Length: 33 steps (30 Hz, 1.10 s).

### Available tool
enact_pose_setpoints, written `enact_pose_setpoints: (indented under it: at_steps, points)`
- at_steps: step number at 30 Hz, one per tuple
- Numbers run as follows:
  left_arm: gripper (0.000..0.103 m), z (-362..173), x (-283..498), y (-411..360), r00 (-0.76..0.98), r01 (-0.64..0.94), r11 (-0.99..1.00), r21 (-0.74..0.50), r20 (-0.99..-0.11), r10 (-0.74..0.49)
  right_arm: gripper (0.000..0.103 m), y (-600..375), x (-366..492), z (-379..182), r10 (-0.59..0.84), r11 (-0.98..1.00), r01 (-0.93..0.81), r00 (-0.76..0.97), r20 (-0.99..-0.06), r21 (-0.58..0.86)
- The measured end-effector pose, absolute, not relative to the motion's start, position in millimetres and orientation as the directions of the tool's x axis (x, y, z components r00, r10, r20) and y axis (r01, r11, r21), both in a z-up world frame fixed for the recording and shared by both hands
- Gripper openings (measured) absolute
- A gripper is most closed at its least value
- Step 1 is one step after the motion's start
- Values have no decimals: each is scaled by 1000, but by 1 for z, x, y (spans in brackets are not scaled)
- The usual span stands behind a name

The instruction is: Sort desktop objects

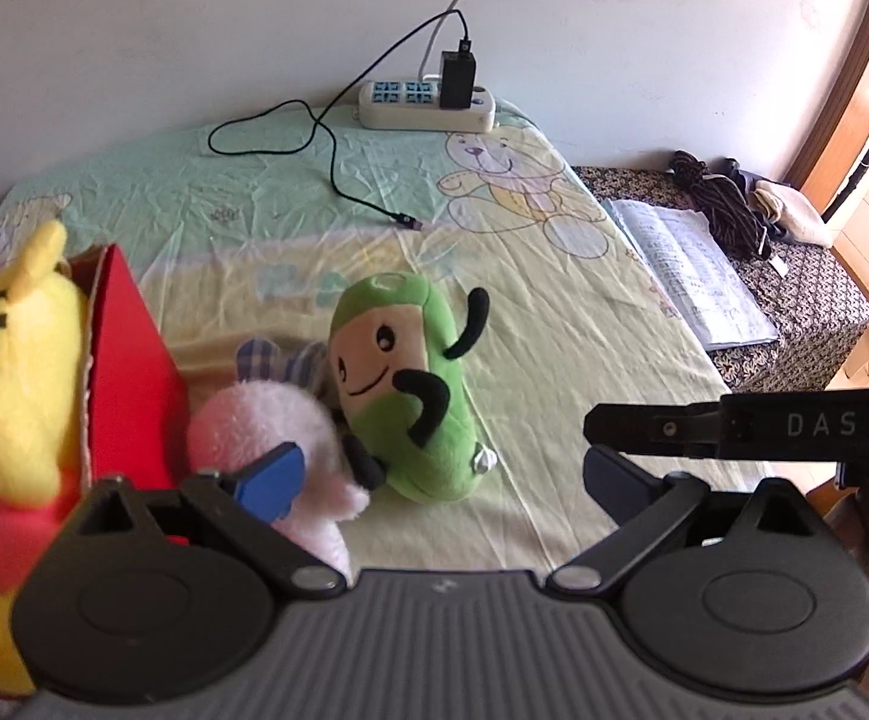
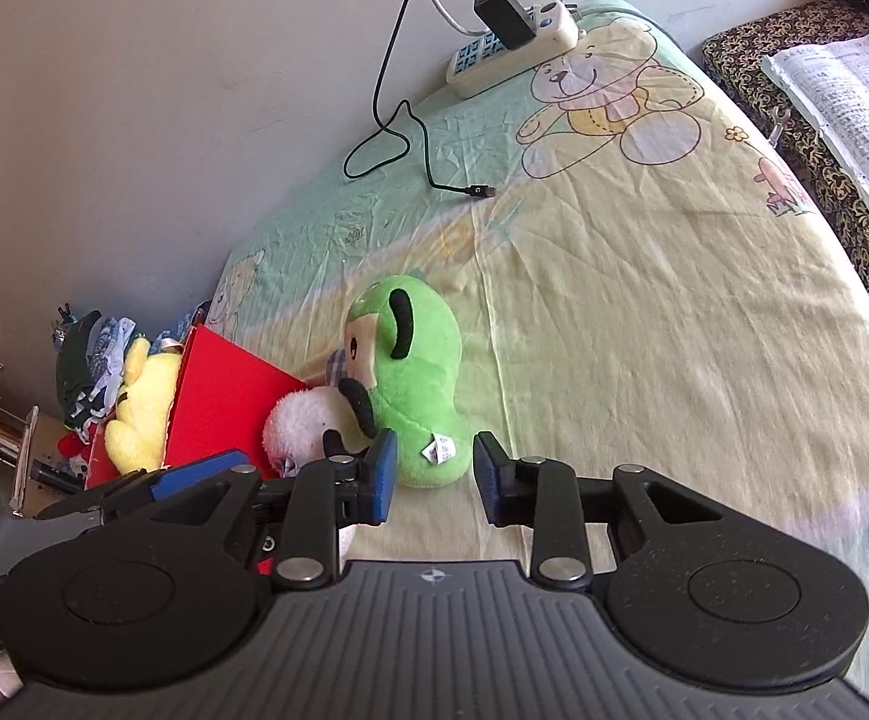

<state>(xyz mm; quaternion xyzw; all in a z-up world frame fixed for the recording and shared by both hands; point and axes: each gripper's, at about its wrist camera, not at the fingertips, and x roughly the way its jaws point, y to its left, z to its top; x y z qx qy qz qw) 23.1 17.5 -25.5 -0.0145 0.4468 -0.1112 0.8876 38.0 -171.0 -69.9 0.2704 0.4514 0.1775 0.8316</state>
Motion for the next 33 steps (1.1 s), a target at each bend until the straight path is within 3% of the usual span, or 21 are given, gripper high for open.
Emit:
enact_pose_setpoints:
  at_steps: [7,20,25,33]
  points:
    - [100,-42,57,11,576,189,977,-98,-795,-191,47,-175,78,-82,601,732,-27,498,-626,681]
    - [96,-71,100,15,509,181,976,-117,-838,-195,49,-156,131,-119,677,663,32,401,-617,748]
    - [89,-83,113,21,469,158,973,-166,-855,-222,63,-150,142,-131,706,639,37,370,-604,768]
    - [88,-86,117,24,464,143,975,-171,-859,-219,63,-151,151,-151,785,538,80,316,-533,839]
